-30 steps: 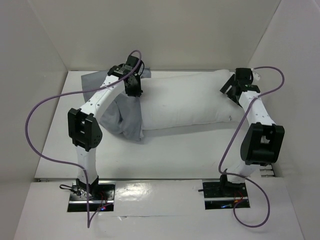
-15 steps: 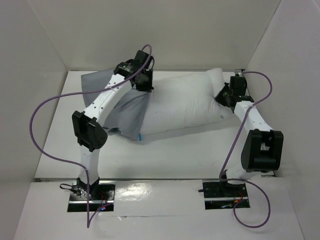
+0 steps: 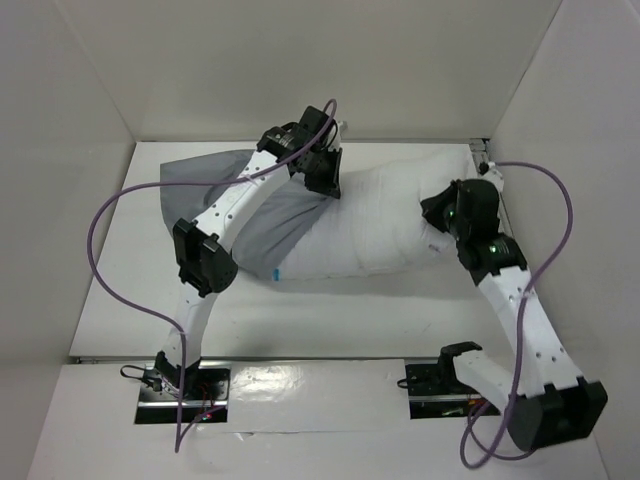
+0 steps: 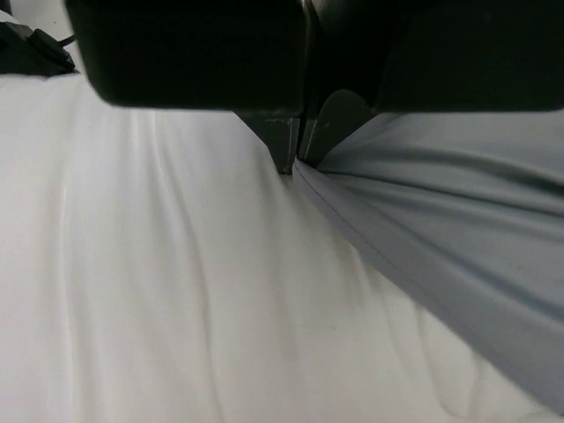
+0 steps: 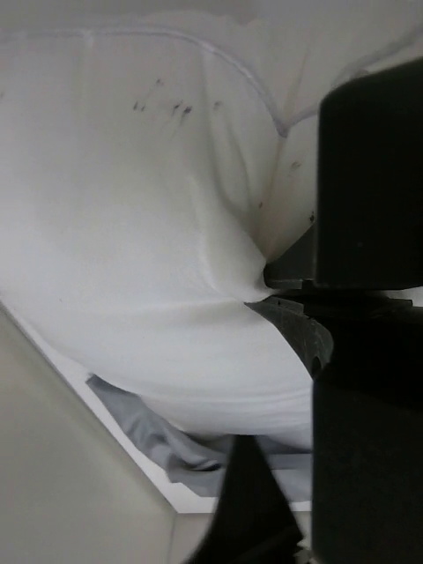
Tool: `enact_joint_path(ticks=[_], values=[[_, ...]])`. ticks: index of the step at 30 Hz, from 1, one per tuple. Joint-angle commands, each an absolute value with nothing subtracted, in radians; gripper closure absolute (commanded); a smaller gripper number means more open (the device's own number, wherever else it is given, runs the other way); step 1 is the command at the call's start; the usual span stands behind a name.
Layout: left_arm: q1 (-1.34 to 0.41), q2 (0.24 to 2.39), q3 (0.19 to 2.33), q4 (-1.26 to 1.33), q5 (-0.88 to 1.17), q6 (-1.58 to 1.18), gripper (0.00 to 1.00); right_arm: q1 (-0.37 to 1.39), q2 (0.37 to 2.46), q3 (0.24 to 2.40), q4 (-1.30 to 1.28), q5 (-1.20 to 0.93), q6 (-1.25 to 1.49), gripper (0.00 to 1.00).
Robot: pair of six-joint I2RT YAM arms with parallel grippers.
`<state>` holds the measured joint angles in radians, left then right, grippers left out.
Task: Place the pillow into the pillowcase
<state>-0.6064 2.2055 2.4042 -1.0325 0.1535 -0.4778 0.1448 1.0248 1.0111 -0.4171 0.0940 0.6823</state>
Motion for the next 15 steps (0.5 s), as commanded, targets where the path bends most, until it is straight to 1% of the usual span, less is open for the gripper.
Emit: enact_joint_path(ticks=[1, 2, 5, 6, 7, 8, 9, 10, 11, 12, 13, 14, 15], values=[[-0.621, 2.180, 2.453, -0.861, 0.302, -0.514, 1.00, 0.250, 0.896, 0.886, -0.483, 0.058, 0.807, 1.00], [-0.621, 2.180, 2.442, -0.861, 0.331, -0.514, 1.00, 0.271, 0.875, 0.814, -0.492, 0.070, 0.825, 1.00], [-0.621, 2.203, 2.418, -0.861, 0.376, -0.514, 1.00, 0.284, 0.833, 0.730, -0.492, 0.107, 0.836, 1.00], [-0.632, 2.191, 2.407, -0.861, 0.376, -0.514, 0.97, 0.293, 0.821, 0.730, -0.492, 0.127, 0.821, 0.97], [-0.643, 2.177, 2.398, -0.861, 0.376, -0.499, 0.89, 0.293, 0.830, 0.730, -0.527, 0.146, 0.802, 0.83], [-0.643, 2.162, 2.387, -0.874, 0.345, -0.486, 0.77, 0.293, 0.841, 0.783, -0.550, 0.162, 0.778, 0.63], [-0.643, 2.142, 2.387, -0.885, 0.324, -0.454, 0.64, 0.293, 0.869, 0.813, -0.570, 0.199, 0.720, 0.25], [-0.643, 2.119, 2.387, -0.902, 0.287, -0.437, 0.51, 0.293, 0.888, 0.851, -0.593, 0.231, 0.694, 0.16], [-0.643, 2.065, 2.387, -0.934, 0.194, -0.419, 0.30, 0.293, 0.905, 0.892, -0.650, 0.256, 0.668, 0.09], [-0.643, 2.036, 2.375, -0.946, 0.146, -0.390, 0.22, 0.293, 0.922, 0.970, -0.670, 0.276, 0.614, 0.05], [-0.643, 2.005, 2.375, -0.957, 0.102, -0.376, 0.17, 0.293, 0.955, 1.009, -0.689, 0.311, 0.589, 0.01], [-0.643, 1.943, 2.344, -0.966, 0.019, -0.353, 0.06, 0.293, 0.974, 1.085, -0.715, 0.322, 0.545, 0.01], [-0.634, 1.912, 2.333, -0.966, -0.021, -0.353, 0.03, 0.293, 0.992, 1.124, -0.730, 0.336, 0.526, 0.01]])
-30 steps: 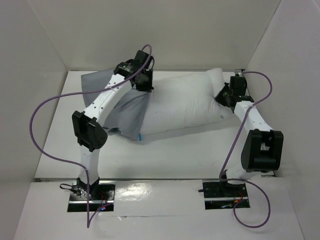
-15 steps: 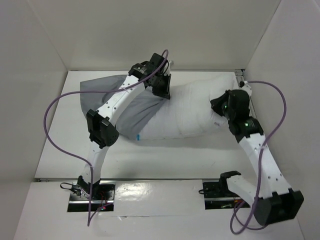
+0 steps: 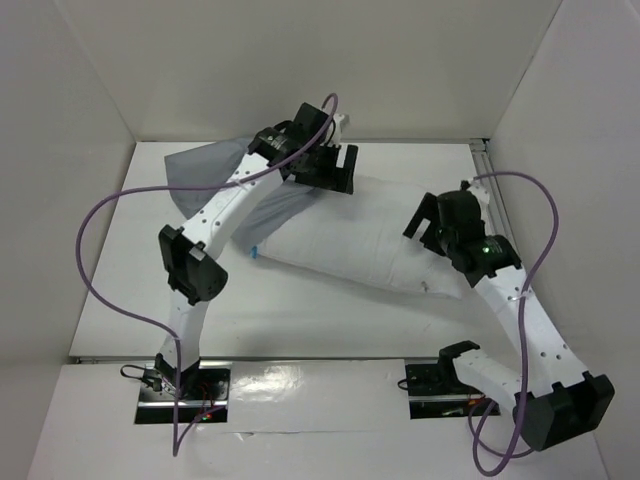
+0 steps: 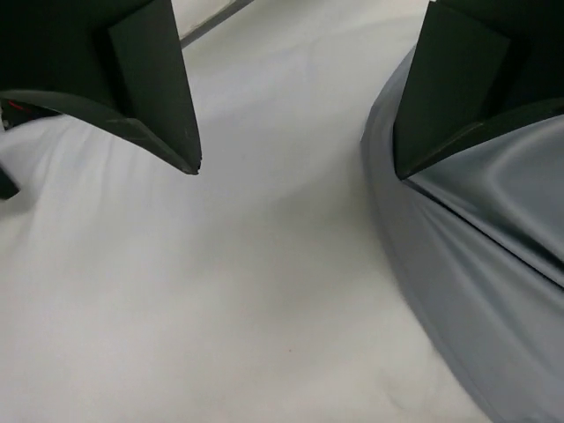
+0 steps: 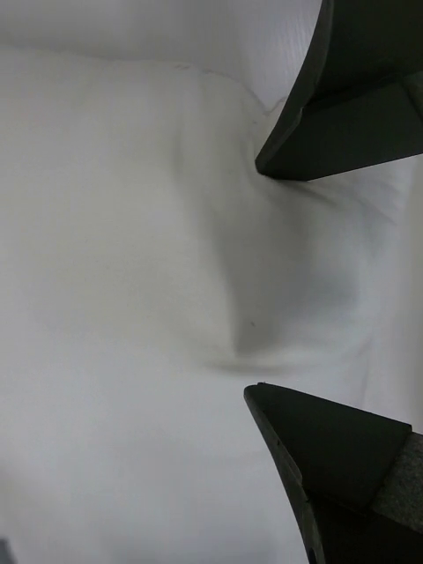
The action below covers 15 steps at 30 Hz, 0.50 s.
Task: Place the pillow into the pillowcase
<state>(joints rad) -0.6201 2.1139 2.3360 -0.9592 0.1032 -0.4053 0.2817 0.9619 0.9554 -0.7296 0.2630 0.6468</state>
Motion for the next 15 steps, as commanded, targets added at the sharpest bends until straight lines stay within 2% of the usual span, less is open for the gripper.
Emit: enact_joint_path(ticks=[1, 5, 9, 14, 15], values=[[-0.634, 1.882, 2.321, -0.966, -0.064, -0.335, 0.00, 0.293, 1.027, 1.159, -0.741, 0.348, 0.508, 0.01], [-0.624, 1.751, 2.234, -0.966, -0.259, -0.302, 0.00, 0.302, 1.115, 1.314, -0.752, 0.328, 0.417, 0.01], [-0.615, 1.597, 1.942, -0.904, -0.477, -0.334, 0.04, 0.379, 1.209, 1.410, -0.720, 0.356, 0.347, 0.01], [-0.580, 1.461, 1.653, -0.864, -0.554, -0.469, 0.16, 0.478, 1.344, 1.491, -0.710, 0.388, 0.284, 0.01], [-0.580, 1.438, 1.604, -0.864, -0.567, -0.501, 0.26, 0.500, 1.382, 1.508, -0.710, 0.400, 0.273, 0.01]])
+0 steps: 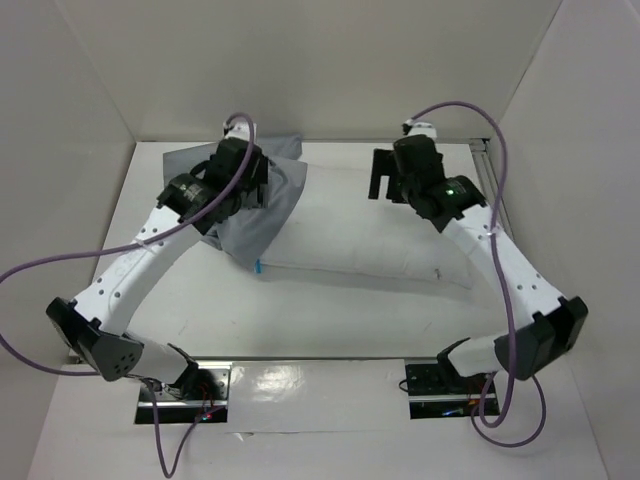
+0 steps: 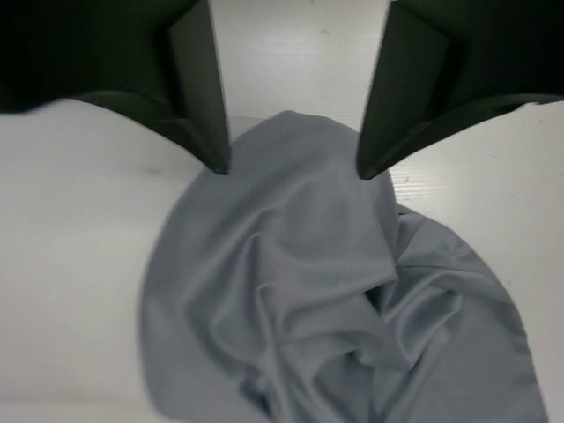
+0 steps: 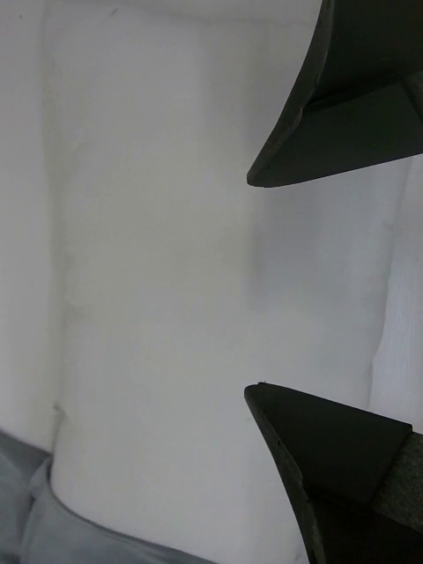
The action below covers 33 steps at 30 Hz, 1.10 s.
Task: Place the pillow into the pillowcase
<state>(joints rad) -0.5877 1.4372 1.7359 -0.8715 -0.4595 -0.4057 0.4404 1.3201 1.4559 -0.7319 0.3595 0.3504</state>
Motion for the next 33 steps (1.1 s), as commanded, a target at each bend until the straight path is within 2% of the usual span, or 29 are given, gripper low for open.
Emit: enact_joint_path(ticks=[1, 3, 4, 6, 8, 10, 19, 24, 26, 27, 30, 31, 33], values=[[-0.569, 1.387, 1.492, -0.839, -0.590, -0.532, 0.32, 0.524, 1.399, 1.508, -0.710, 0.400, 0.264, 0.01], [-0.569, 1.324, 1.352, -0.801, -0.630, -0.648, 0.47, 0.603, 1.449, 1.519, -0.710, 0.420, 0.244, 0.01], [-0.581, 1.289, 1.194, -0.764, -0.643, -0.682, 0.59, 0.629, 1.463, 1.519, -0.710, 0.420, 0.235, 0.01], [-0.610, 1.192, 1.044, -0.629, -0.657, -0.738, 0.56, 0.679, 1.488, 1.519, -0.710, 0.434, 0.235, 0.01], [-0.611, 1.166, 0.918, -0.588, -0.643, -0.790, 0.40, 0.689, 1.509, 1.510, -0.701, 0.434, 0.235, 0.01], [-0.621, 1.166, 0.853, -0.536, -0.653, -0.839, 0.36, 0.709, 1.519, 1.509, -0.701, 0.398, 0.235, 0.01], [-0.589, 1.265, 0.812, -0.381, -0.588, -0.827, 0.34, 0.840, 1.591, 1.496, -0.802, 0.485, 0.202, 0.01], [-0.568, 1.338, 0.811, -0.336, -0.542, -0.818, 0.34, 0.851, 1.591, 1.448, -0.811, 0.506, 0.212, 0.01], [-0.558, 1.351, 0.811, -0.325, -0.532, -0.808, 0.38, 0.851, 1.591, 1.437, -0.801, 0.525, 0.212, 0.01], [-0.558, 1.351, 0.811, -0.325, -0.532, -0.808, 0.41, 0.851, 1.601, 1.421, -0.783, 0.525, 0.203, 0.01], [-0.537, 1.370, 0.845, -0.325, -0.532, -0.808, 0.70, 0.851, 1.624, 1.379, -0.749, 0.549, 0.202, 0.02], [-0.537, 1.382, 0.856, -0.356, -0.523, -0.808, 0.86, 0.838, 1.624, 1.359, -0.738, 0.560, 0.202, 0.05], [-0.537, 1.391, 0.877, -0.365, -0.523, -0.808, 0.99, 0.827, 1.634, 1.338, -0.695, 0.560, 0.202, 0.14]])
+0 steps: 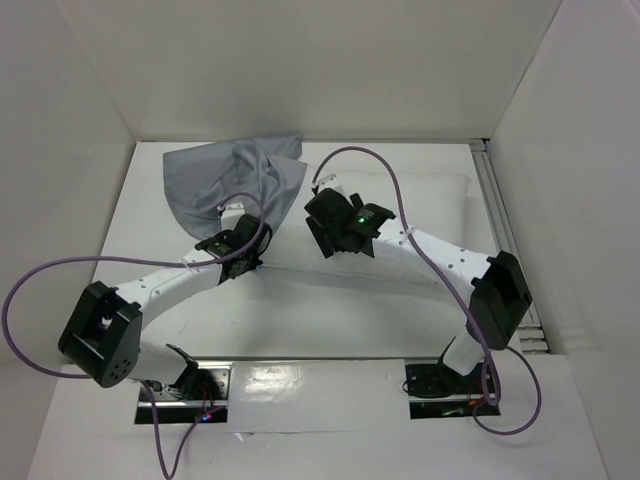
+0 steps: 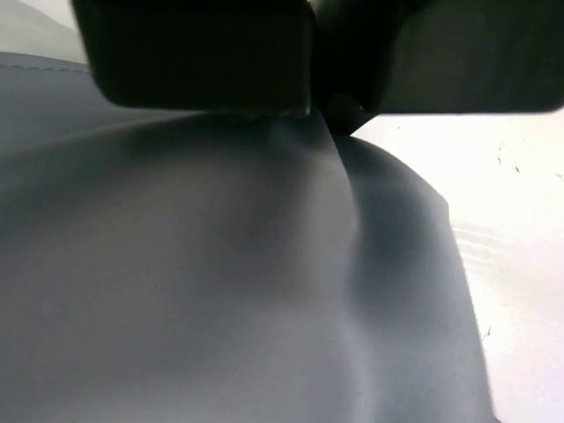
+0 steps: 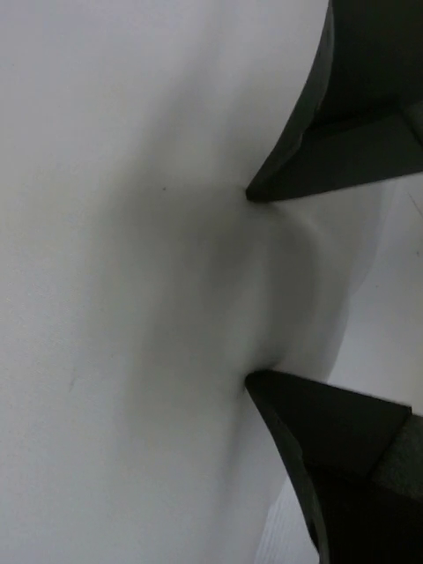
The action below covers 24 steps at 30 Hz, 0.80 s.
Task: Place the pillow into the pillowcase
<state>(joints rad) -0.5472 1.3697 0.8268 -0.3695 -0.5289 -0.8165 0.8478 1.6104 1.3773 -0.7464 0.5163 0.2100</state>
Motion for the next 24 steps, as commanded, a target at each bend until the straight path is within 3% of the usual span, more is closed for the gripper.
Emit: enact_joint_path(ticks=[1, 3, 4, 6, 16, 24], values=[[-0.537, 1.391, 0.877, -0.377, -0.523, -0.808, 1.00, 0.815, 1.634, 1.324, -0.681, 0.549, 0.202, 0.22], [-0.537, 1.370, 0.877, -0.377, -0.512, -0.808, 1.00, 0.805, 1.643, 1.324, -0.657, 0.523, 0.202, 0.37], [-0.537, 1.370, 0.877, -0.377, -0.494, -0.808, 1.00, 0.780, 1.655, 1.324, -0.646, 0.508, 0.213, 0.67], [-0.537, 1.338, 0.887, -0.386, -0.470, -0.798, 1.00, 0.758, 1.681, 1.324, -0.637, 0.445, 0.213, 1.00], [-0.655, 1.316, 1.014, -0.436, -0.298, -0.799, 1.00, 0.624, 1.733, 1.515, -0.531, 0.105, 0.370, 1.00], [-0.673, 1.364, 1.124, -0.455, -0.238, -0.766, 0.98, 0.606, 1.766, 1.552, -0.511, 0.031, 0.443, 1.00]])
